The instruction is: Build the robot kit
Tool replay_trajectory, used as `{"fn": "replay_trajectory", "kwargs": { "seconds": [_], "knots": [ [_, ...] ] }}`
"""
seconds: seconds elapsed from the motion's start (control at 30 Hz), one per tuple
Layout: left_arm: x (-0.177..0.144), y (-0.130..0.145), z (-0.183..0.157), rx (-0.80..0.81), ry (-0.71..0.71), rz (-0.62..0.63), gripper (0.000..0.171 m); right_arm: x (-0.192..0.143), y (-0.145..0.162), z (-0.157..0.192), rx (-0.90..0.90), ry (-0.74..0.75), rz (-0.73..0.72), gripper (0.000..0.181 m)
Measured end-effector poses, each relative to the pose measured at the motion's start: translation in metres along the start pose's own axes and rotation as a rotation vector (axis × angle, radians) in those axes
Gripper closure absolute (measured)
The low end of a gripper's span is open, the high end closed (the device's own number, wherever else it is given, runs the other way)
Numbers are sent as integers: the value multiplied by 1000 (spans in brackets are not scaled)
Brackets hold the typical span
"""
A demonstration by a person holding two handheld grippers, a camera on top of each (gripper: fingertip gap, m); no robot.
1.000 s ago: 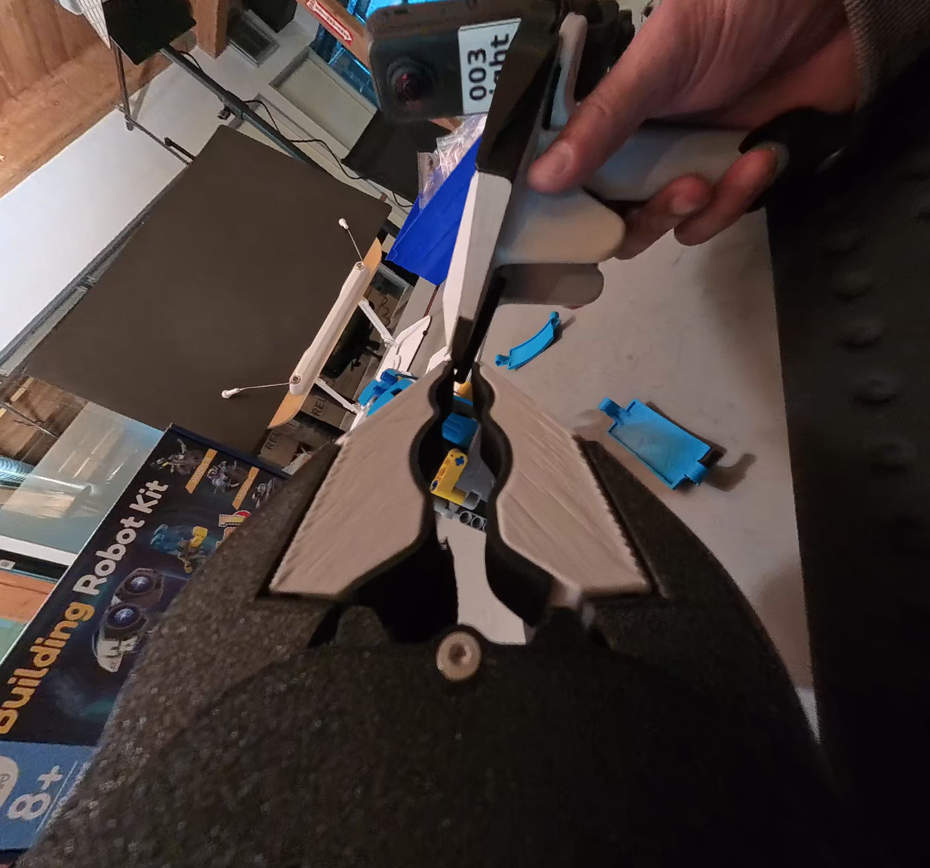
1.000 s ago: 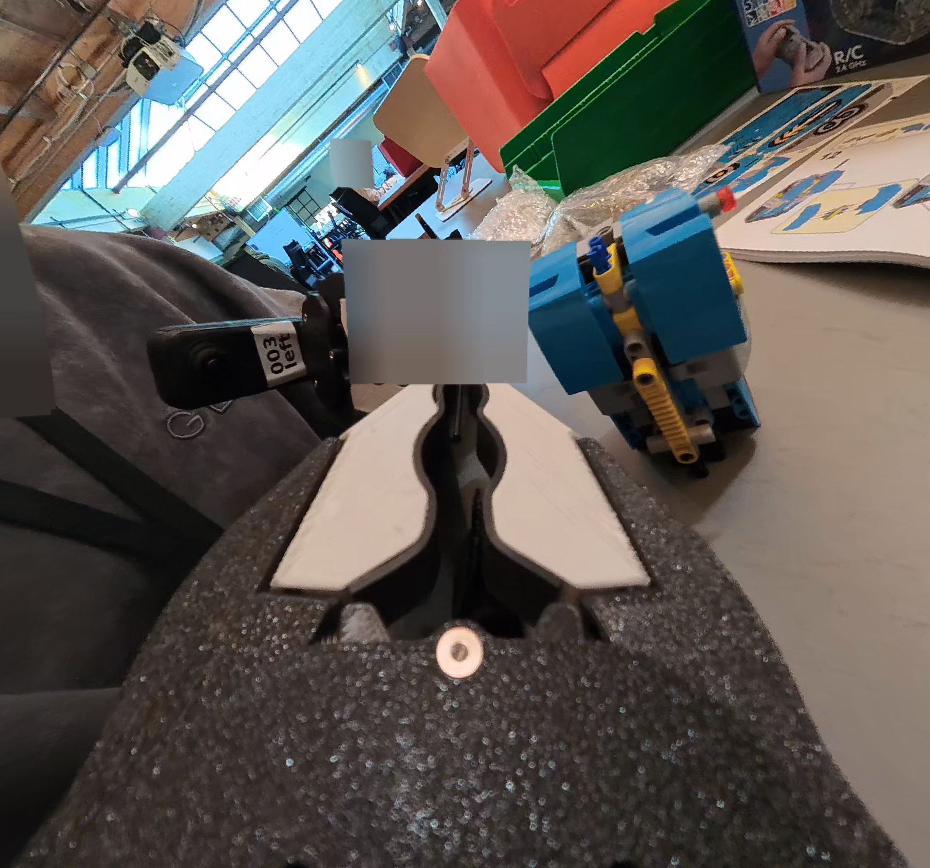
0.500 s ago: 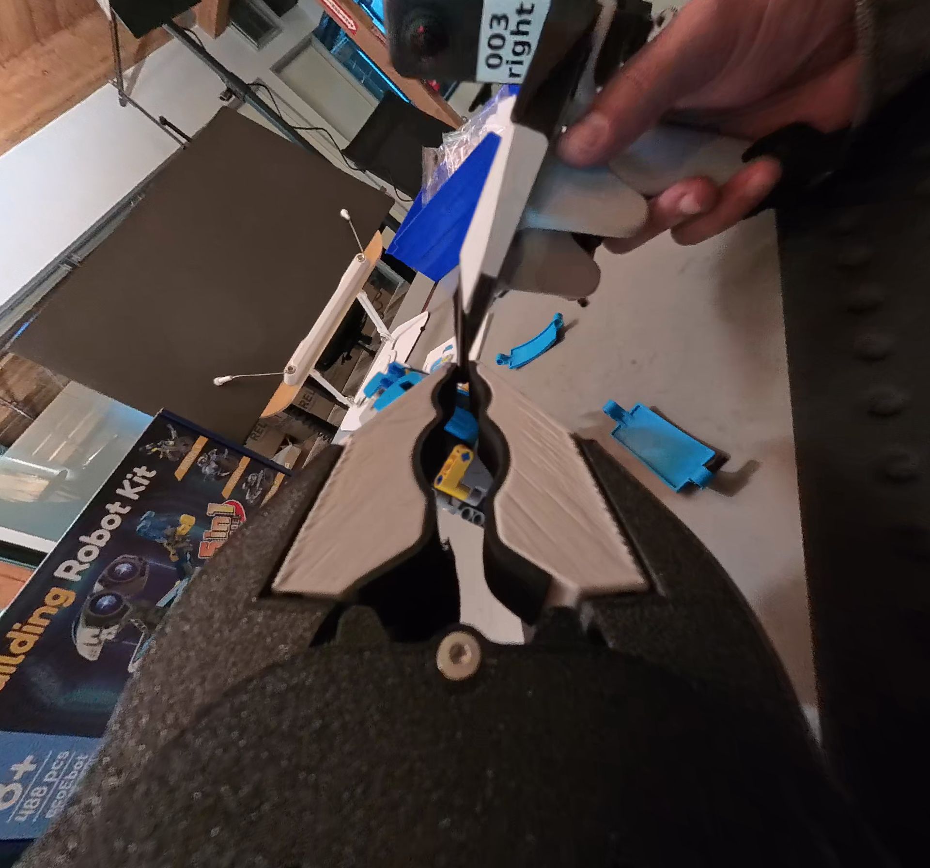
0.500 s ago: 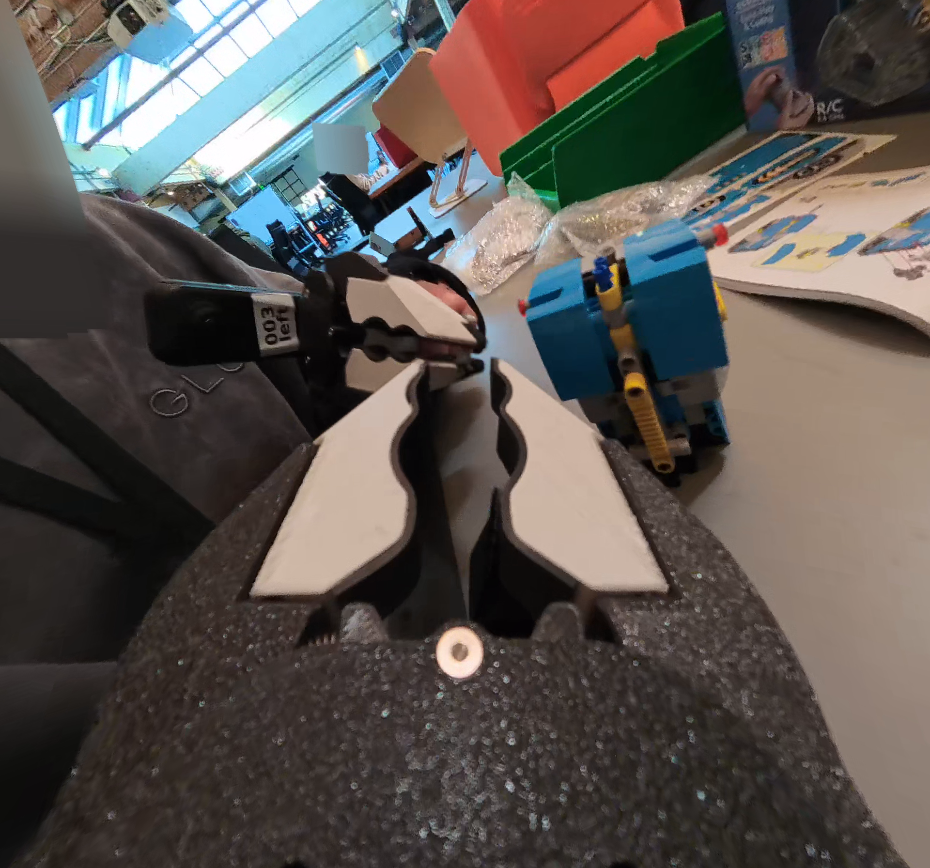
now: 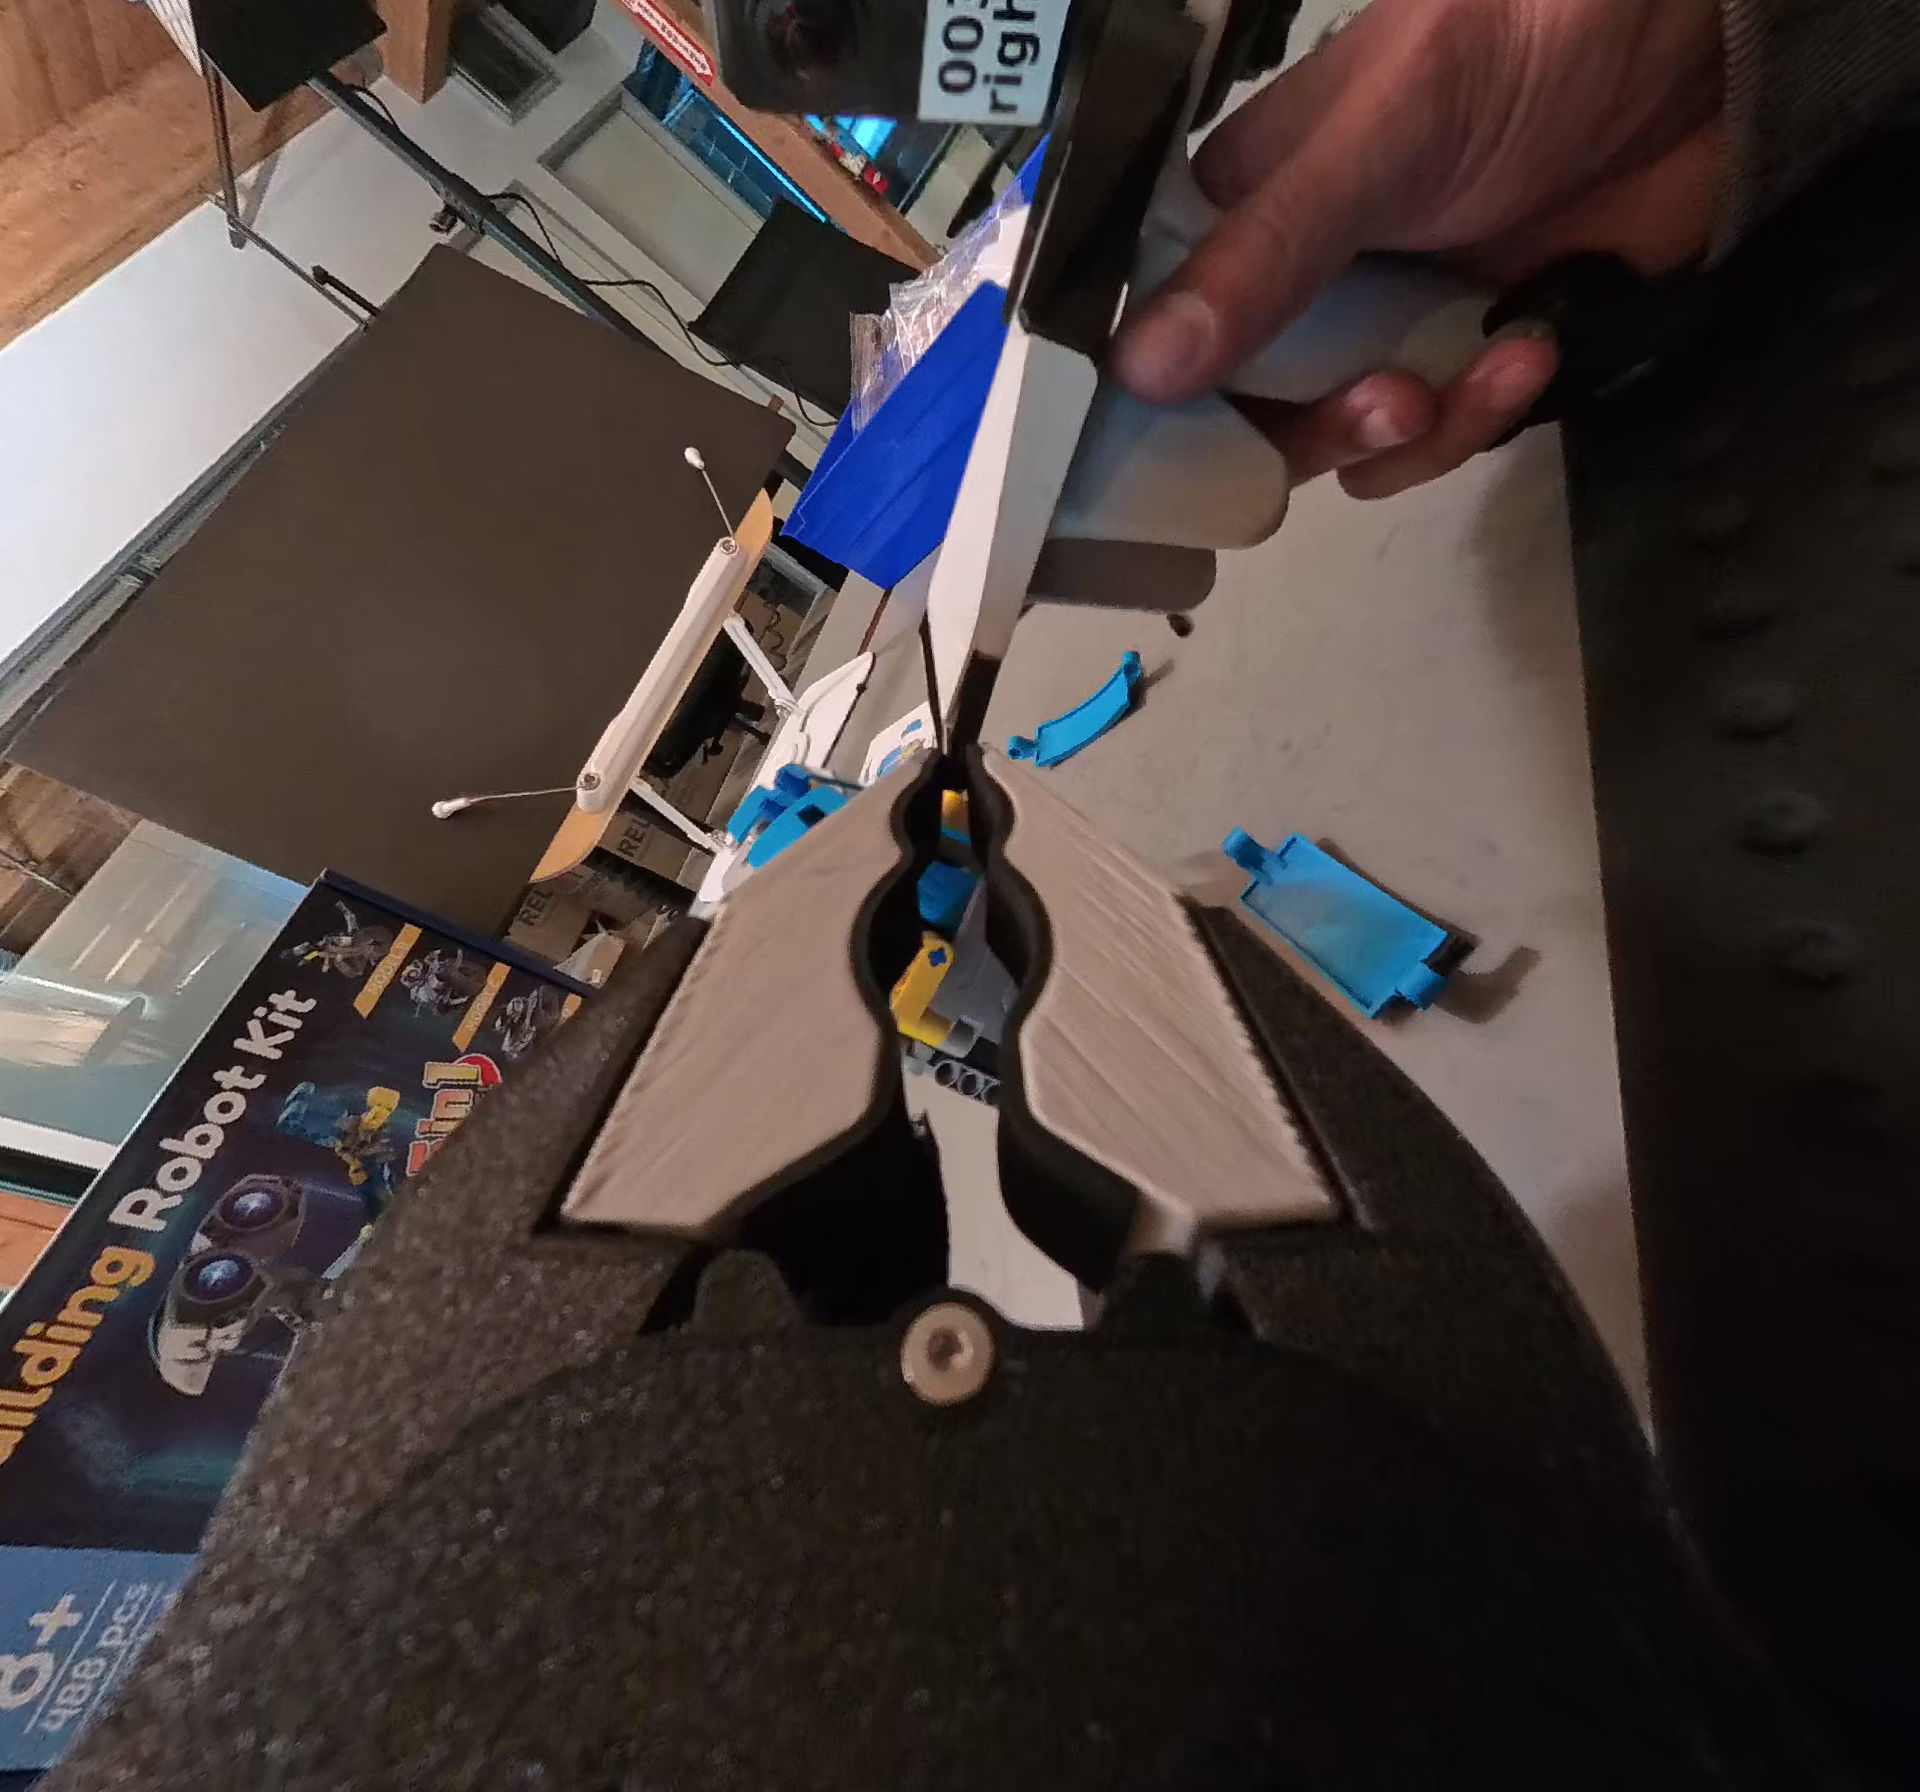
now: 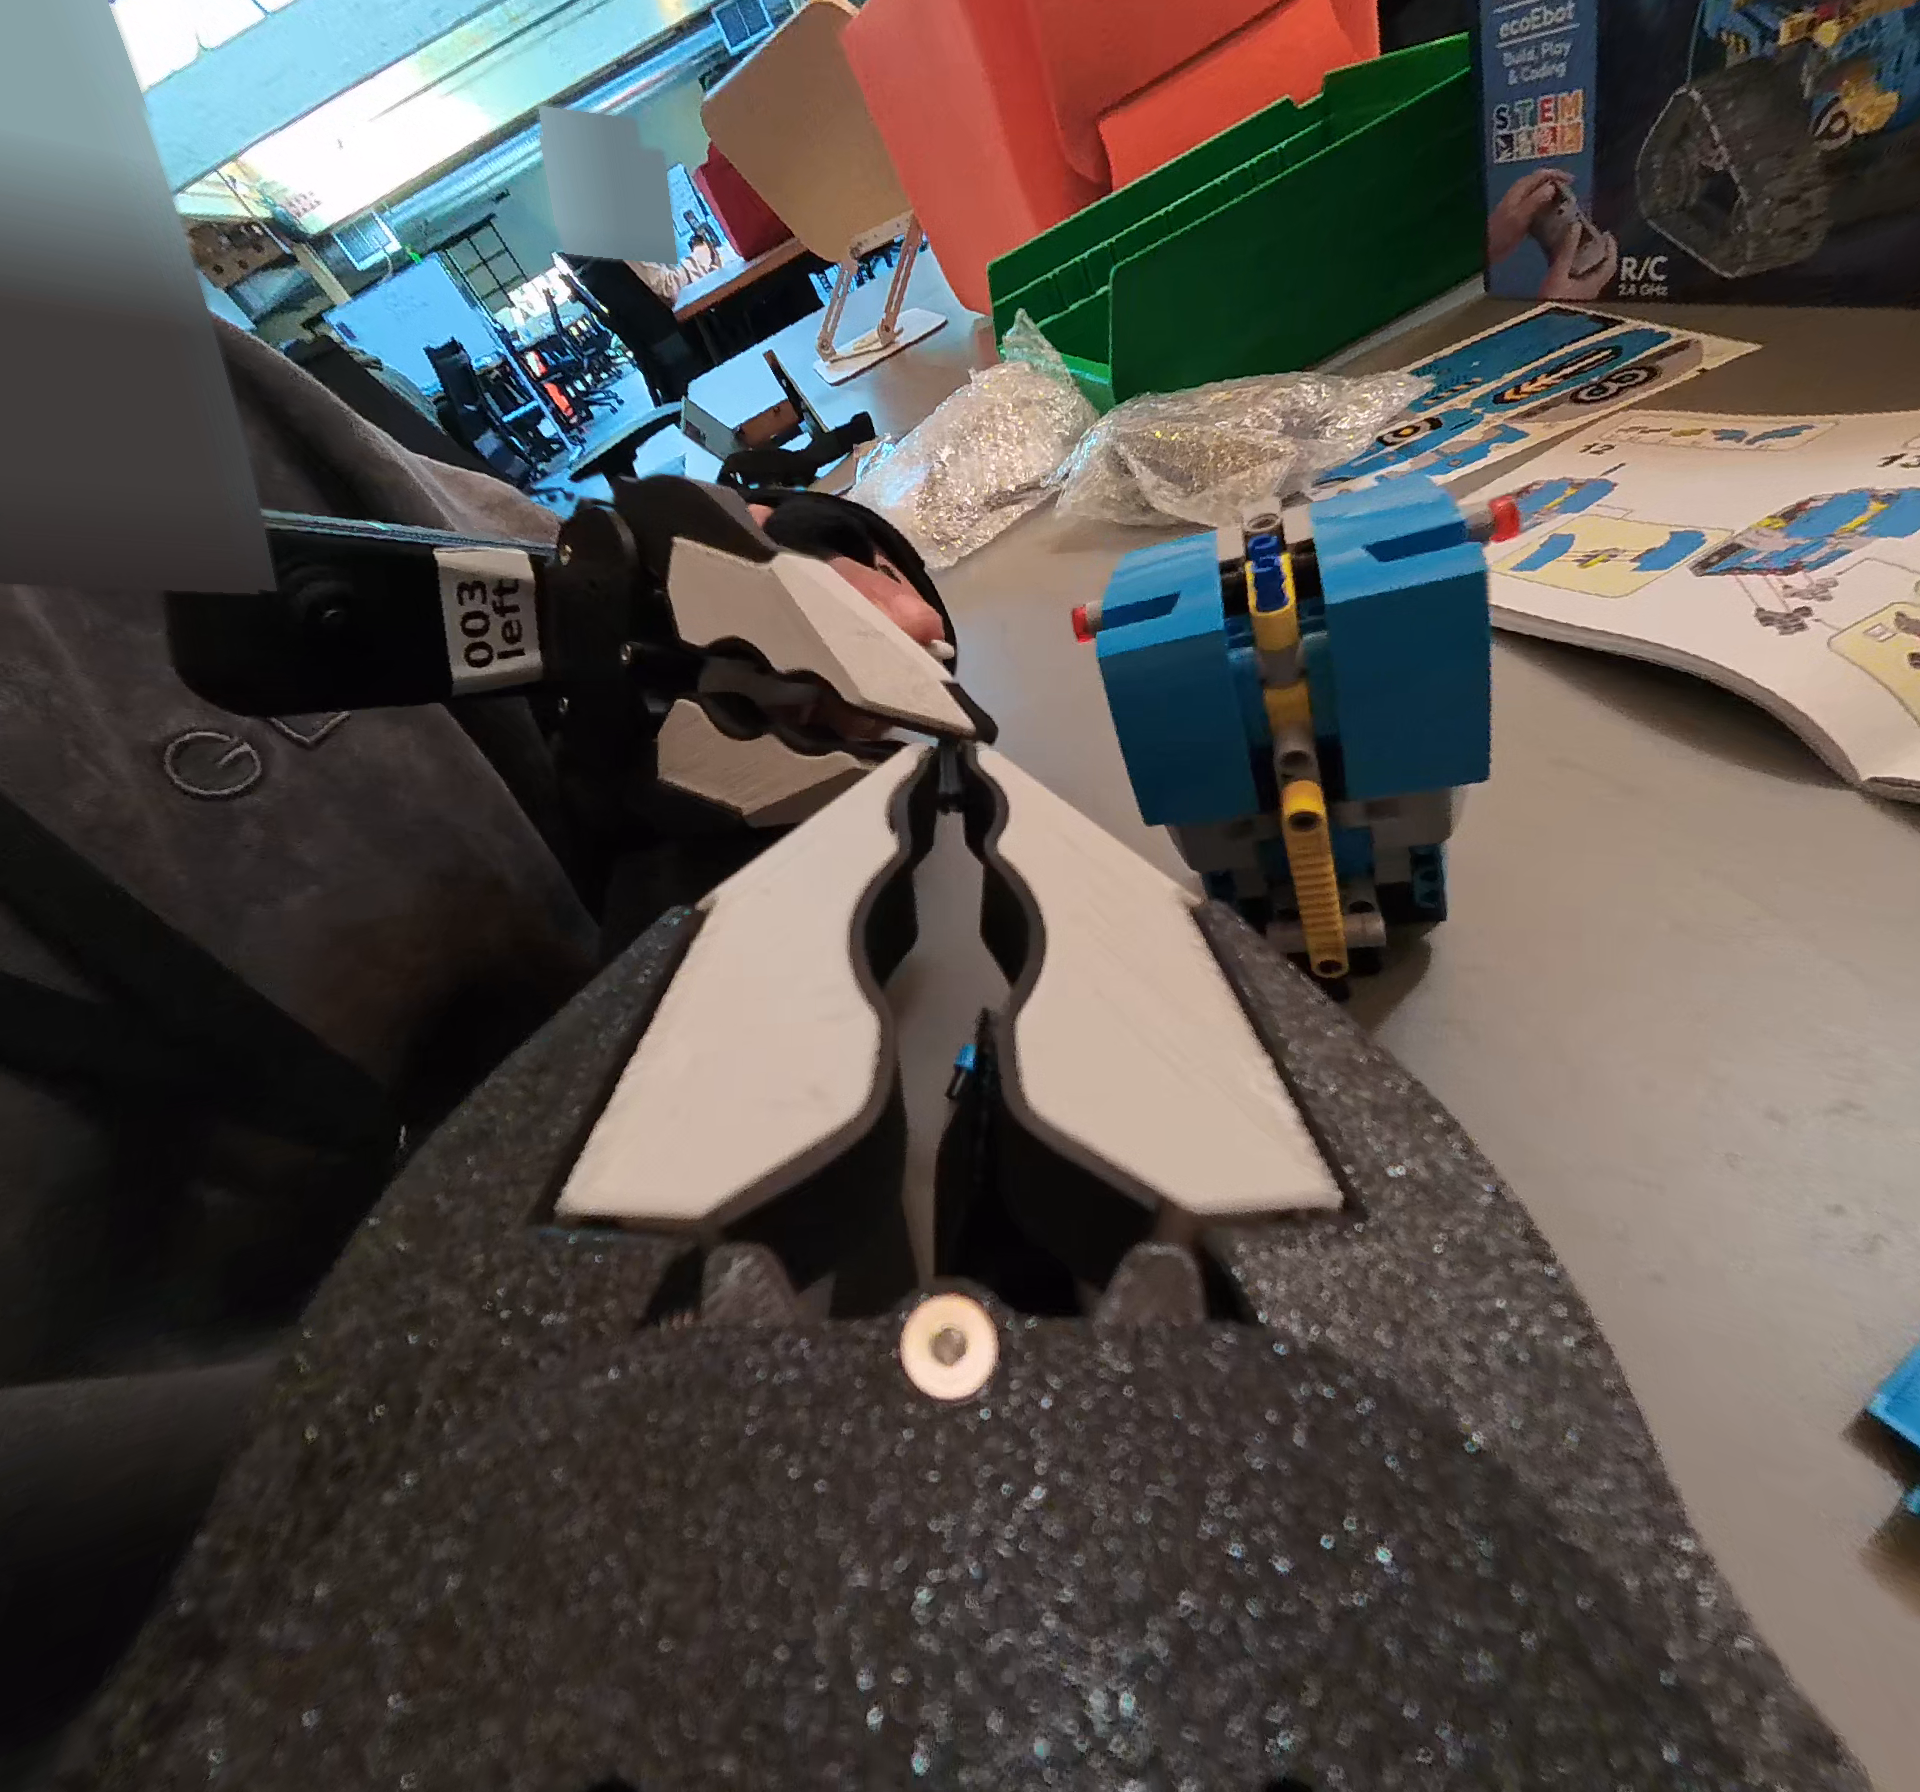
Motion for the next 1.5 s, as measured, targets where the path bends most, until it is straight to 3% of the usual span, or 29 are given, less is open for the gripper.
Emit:
{"fn": "replay_trajectory", "kwargs": {
  "seconds": [0.07,0.13,0.17,0.23,0.3,0.33,0.47,0.53,0.63,0.97,1.13,1.5],
  "knots": [
    [0,-3,-2,-24,10,-20,167,-4,0,2,-12,-1,22,178],
    [1,-3,1,-91,2,-30,142,-23,-4,-8,-81,72,73,178],
    [1,-4,1,-130,24,-36,140,-41,-7,-23,-137,152,109,179],
    [2,-10,-9,-226,123,-61,151,-85,-4,-57,-193,313,231,178],
    [7,-18,-26,-350,262,-50,151,-128,9,-94,-219,499,327,178],
    [10,-22,-33,-409,324,-19,151,-140,18,-101,-187,519,349,178],
    [19,-42,-50,-634,511,88,145,-151,45,-120,-105,569,371,178],
    [29,-44,-54,-730,535,170,145,-151,51,-128,-86,582,363,178],
    [50,-55,-58,-853,545,181,145,-154,45,-135,-81,608,312,178],
    [141,-14,-71,-852,377,511,142,-166,28,-125,-13,511,115,177],
    [162,18,-62,-751,369,642,137,-170,27,-124,0,493,94,178],
    [187,16,-70,-713,401,631,139,-177,19,-122,59,431,4,178]
  ]
}}
Point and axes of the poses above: each gripper's, where its closed fingertips meet, x out along the fingers, y out of its underside, z = x × y across the jaws, the point moved 1 cm from there along -x, back along the fingers, and after that the axes turned 3 degrees about y, right-handed, at the moved point
